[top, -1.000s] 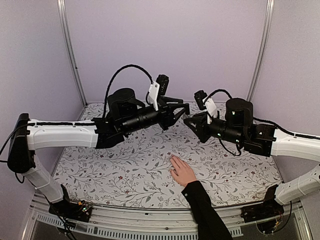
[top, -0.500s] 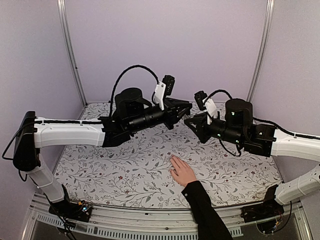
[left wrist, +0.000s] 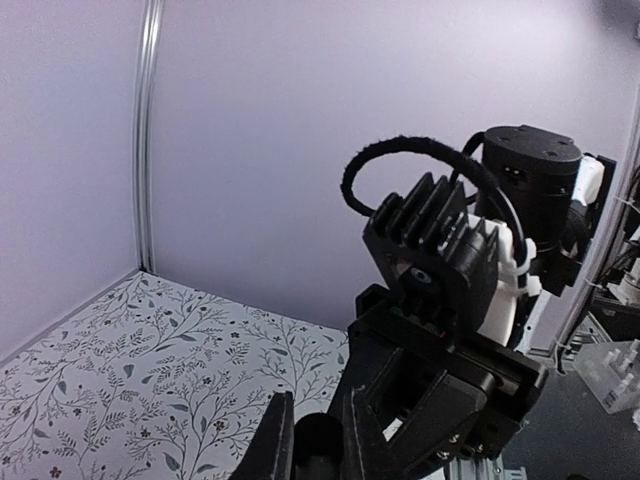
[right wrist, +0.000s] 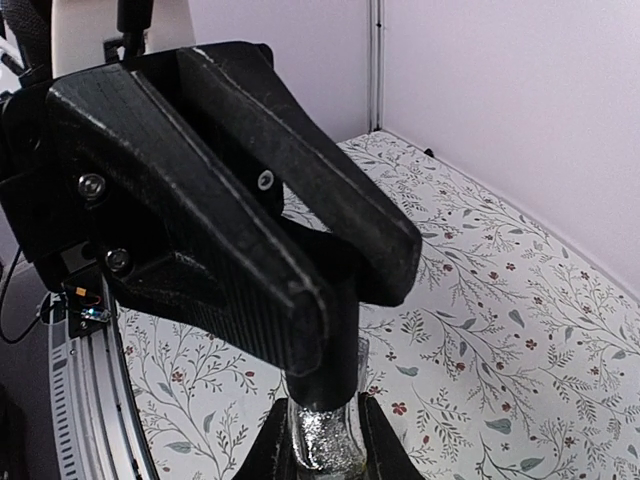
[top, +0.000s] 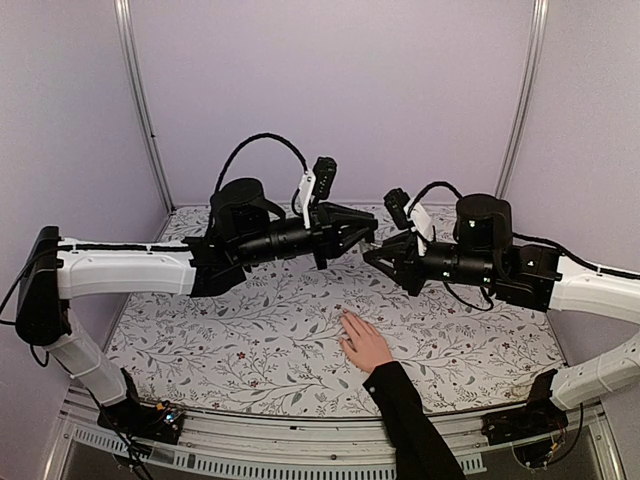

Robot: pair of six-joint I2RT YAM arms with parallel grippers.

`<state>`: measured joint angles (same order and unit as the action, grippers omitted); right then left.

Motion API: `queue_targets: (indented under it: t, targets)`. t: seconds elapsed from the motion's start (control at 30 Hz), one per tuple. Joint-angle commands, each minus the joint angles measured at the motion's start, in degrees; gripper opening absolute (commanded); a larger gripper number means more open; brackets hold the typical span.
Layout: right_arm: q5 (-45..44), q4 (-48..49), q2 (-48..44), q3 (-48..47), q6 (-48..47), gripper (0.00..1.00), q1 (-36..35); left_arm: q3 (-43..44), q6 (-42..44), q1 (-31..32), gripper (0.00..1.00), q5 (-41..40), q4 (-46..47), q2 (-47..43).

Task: Paint the nails
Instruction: Screw the nail polish bottle.

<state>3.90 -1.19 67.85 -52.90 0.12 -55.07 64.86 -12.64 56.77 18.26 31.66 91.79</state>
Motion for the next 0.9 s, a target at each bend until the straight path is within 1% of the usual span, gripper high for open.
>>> queue_targets:
  t: [0.0, 0.17, 0.3, 0.53, 0.67, 0.87]
  targets:
    - [11.4, 2.5, -1.8, -3.9, -3.6, 0.00, -0.6, -2.9, -0.9, -0.6, 0.00, 13.3, 2.3, -0.6]
    - [20.0, 1.3, -1.5, -5.8, -5.7, 0.00, -0.5, -2.8, -1.0, -0.8, 0.00, 21.7, 2.8, 0.0]
    - [24.4, -1.1, -0.8, -7.7, -6.8, 0.00, -0.5, -2.5, -0.5, -0.8, 0.00, 26.7, 2.7, 0.2]
    - [33.8, -1.4, -1.4, -9.6, -9.1, 0.00, -0.5, -2.1, 0.0, -0.8, 0.00, 35.9, 2.6, 0.9]
    - [39.8, -1.8, -1.4, -10.7, -10.7, 0.00, -0.5, -2.0, 0.2, -0.7, 0.00, 39.9, 3.0, 1.5]
    - [46.4, -2.7, -1.1, -11.9, -12.6, 0.00, -0.5, -0.8, -0.1, -0.4, 0.00, 44.9, 3.2, 3.0]
